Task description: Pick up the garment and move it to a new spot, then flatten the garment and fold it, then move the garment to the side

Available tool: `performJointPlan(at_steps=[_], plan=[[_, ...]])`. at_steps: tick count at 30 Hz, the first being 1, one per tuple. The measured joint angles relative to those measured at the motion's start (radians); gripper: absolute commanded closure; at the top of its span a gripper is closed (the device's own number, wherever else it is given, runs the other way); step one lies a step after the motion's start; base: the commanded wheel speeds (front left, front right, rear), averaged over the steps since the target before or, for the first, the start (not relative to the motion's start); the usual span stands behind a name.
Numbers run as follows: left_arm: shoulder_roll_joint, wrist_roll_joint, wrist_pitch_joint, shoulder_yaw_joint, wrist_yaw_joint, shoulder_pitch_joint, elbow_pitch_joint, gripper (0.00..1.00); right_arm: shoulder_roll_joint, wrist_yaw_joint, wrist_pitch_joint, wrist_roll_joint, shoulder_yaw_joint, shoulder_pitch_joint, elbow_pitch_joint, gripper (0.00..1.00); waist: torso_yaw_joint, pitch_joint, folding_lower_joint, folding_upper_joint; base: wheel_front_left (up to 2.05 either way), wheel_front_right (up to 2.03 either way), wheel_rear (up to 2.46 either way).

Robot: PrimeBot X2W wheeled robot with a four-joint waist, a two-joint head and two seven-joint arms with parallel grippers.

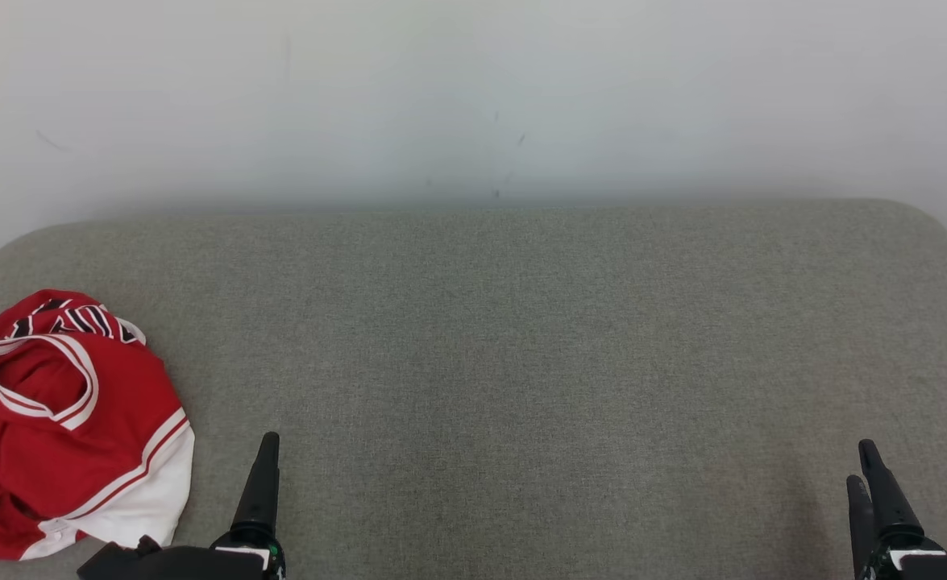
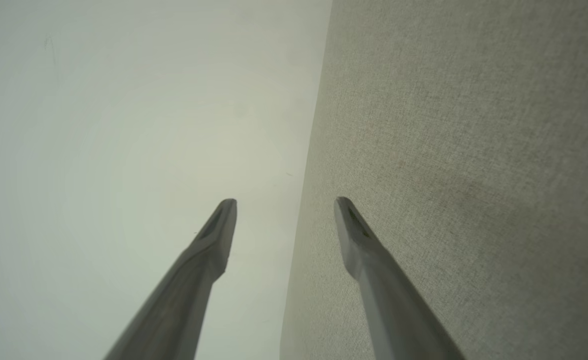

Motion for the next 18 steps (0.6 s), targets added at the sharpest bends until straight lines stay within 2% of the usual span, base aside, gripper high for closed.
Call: performJointPlan(at_steps=[6,18], plan=[[0.002,0.087,-0.017,0.002,0.0,0.0,-0.032,0.0,0.0,0.0,-0.033,-0.142,0.034,-0.009,-0.014,0.0,0.002,0.001,0.0,0.0,0.0,0.0,0.0],[-0.013,0.375,-0.049,0.061,0.0,0.019,-0.081,0.0,-0.002,0.0,-0.094,-0.437,0.102,-0.015,-0.027,0.0,0.0,-0.007,0.0,0.0,0.0,0.0,0.0]])
